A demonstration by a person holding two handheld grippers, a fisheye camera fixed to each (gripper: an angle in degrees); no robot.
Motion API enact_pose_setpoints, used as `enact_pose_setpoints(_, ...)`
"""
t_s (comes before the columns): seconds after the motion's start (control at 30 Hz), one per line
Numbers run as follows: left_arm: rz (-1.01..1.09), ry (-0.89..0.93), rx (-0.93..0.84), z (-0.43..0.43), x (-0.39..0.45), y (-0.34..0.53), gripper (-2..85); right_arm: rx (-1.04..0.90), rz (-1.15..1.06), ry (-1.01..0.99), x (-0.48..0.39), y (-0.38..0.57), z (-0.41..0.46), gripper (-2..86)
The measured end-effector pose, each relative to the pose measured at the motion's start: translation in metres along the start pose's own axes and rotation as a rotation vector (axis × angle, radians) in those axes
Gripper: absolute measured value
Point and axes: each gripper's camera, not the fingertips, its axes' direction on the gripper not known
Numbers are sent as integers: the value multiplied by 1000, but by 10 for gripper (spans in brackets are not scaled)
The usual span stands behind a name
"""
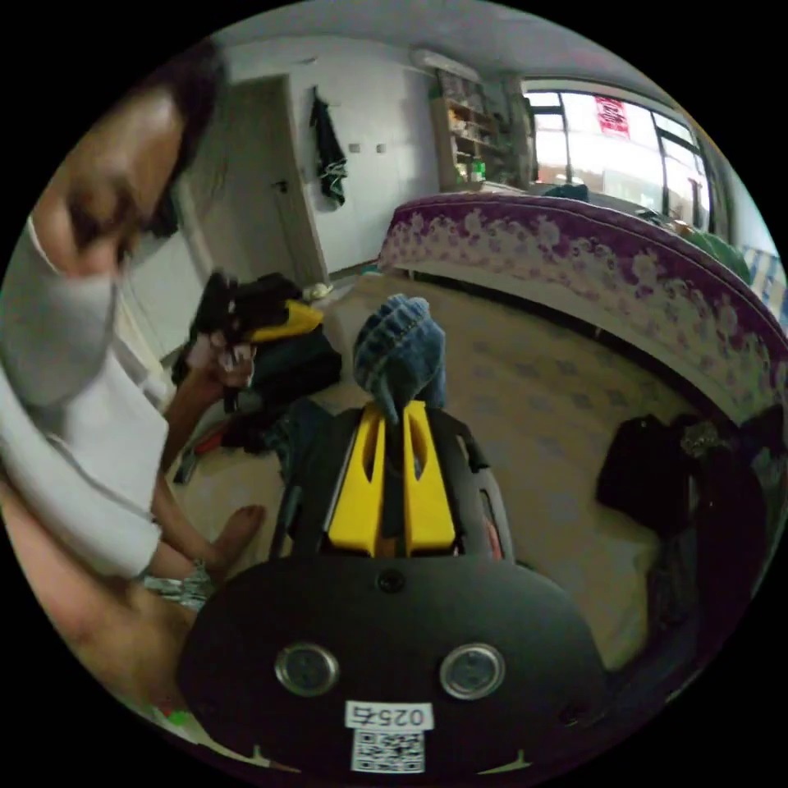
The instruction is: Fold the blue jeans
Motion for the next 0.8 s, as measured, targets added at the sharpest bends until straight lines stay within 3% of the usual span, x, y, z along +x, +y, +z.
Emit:
enact_pose_setpoints(0.1,-63,-51,-61,11,-54,44,9,51,206,241,68,-5,-94,28)
enact_pose_setpoints(0.17,-81,-101,-173,45,-84,77,6,-10,338,456,110,3,-143,28)
enact_pose_setpoints(0.23,-95,-130,-364,109,-122,125,6,-199,470,710,172,30,-173,29)
enact_pose_setpoints(0.3,-111,-153,-533,162,-150,162,6,-390,519,814,223,64,-164,31)
enact_pose_setpoints(0.4,-45,-288,-736,226,-179,216,-3,-669,590,777,299,127,-115,31)
enact_pose_setpoints(0.57,-45,-280,-783,226,-208,248,-8,-904,369,930,367,175,-26,24)
enact_pose_setpoints(0.63,-31,-297,-838,221,-221,265,-9,-894,265,1003,378,152,-21,21)
enact_pose_setpoints(0.7,-7,-322,-891,217,-228,279,-10,-752,268,1016,381,118,-50,22)
enact_pose_setpoints(0.8,35,-331,-970,212,-233,303,-6,-456,429,828,402,60,-141,27)
